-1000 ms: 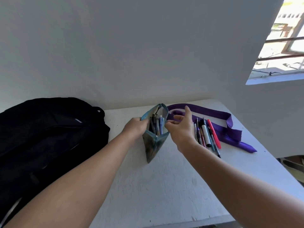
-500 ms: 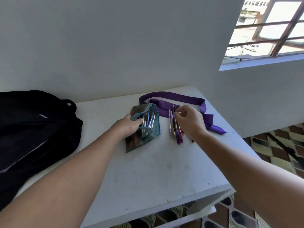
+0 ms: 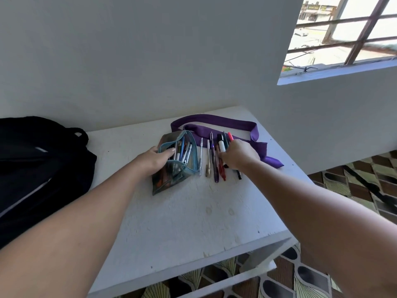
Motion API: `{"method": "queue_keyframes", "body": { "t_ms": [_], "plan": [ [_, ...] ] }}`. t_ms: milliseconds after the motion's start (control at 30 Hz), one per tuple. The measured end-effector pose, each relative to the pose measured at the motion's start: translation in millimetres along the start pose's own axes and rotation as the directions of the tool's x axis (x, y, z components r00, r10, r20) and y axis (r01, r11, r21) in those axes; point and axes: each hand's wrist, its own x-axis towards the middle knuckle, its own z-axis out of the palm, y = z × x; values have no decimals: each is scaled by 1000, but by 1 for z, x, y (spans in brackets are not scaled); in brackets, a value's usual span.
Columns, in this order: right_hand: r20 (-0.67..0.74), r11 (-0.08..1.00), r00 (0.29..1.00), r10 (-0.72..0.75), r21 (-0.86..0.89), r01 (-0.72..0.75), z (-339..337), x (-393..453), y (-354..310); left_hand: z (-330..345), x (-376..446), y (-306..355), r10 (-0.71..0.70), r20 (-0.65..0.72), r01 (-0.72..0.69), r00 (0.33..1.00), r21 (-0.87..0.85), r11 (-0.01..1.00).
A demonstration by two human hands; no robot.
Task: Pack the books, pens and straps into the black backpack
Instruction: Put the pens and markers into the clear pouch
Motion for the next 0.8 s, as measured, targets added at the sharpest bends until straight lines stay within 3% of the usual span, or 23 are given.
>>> {"method": "queue_keyframes", "body": {
  "t_ms": [100, 200, 300, 367, 433, 500, 633, 800],
  "plan": [
    [-24, 996, 999, 27, 81, -25, -3, 2, -1, 0, -1, -2, 7, 8, -7, 1000, -8, 1000],
    [-65, 951, 998, 22, 310, -1, -12, -2, -10, 0, -5, 0, 7, -1, -7, 1000, -13, 1000],
    [-2, 773, 1000, 23, 634, -17, -14, -15, -36, 0, -8, 5, 7, 12, -7, 1000, -7, 1000],
    [153, 650, 988, 15, 750, -126, -5, -23, -55, -1, -9, 9, 1, 12, -1, 1000, -29, 1000],
    [313, 657, 949, -46, 725, -207, 8, -34, -71, -1, -13, 12, -26, -2, 26, 1000, -65, 998],
    [378, 766, 919, -106, 621, -167, 24, -40, -82, -3, -12, 9, -63, 8, 63, 998, -114, 992],
    [293, 901, 926, -237, 423, 96, 41, -40, -95, -9, -12, 5, -123, 61, 132, 991, -171, 976],
    [227, 925, 913, -338, 258, 278, 33, -39, -101, -12, -8, 5, -90, 84, 100, 992, -123, 987]
  ]
}}
